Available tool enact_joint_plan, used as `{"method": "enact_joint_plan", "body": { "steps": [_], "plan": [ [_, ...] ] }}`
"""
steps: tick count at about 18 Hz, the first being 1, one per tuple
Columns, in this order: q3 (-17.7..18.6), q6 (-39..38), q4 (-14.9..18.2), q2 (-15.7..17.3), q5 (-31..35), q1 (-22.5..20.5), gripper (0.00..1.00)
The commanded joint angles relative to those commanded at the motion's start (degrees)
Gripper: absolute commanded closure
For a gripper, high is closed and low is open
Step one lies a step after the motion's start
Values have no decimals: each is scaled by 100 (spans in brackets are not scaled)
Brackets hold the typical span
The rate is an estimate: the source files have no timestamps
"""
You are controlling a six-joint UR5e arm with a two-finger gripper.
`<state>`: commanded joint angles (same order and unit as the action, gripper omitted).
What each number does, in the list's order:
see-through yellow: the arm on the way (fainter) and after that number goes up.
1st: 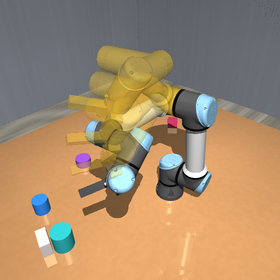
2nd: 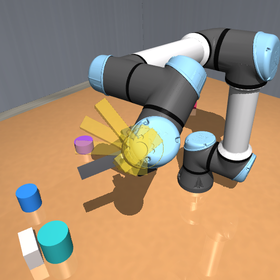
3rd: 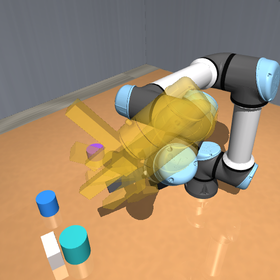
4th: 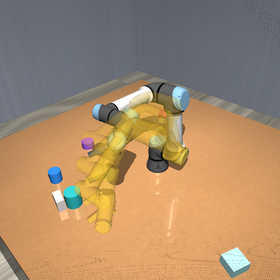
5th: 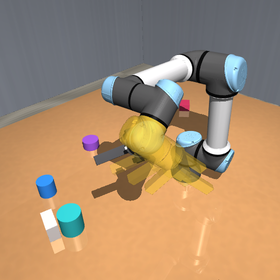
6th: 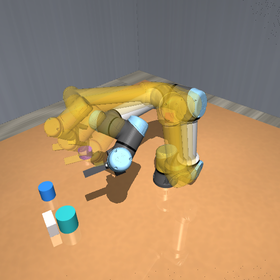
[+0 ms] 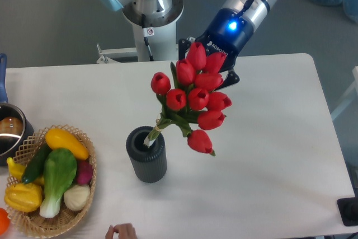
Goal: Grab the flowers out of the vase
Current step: 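Lift the gripped tulip bunch straight up out of the vase, then carry the tulip bunch away from the vase, holding it aloft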
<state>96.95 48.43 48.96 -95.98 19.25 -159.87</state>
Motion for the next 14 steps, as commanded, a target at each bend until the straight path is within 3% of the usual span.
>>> {"method": "enact_joint_plan", "body": {
  "steps": [3, 8, 14],
  "plan": [
    [-176, 236, -26, -35, 26, -97, 100],
    [-150, 1553, -26, -227, 184, -282, 100],
    [-141, 2705, -9, -422, 1544, -431, 100]
  ]
}}
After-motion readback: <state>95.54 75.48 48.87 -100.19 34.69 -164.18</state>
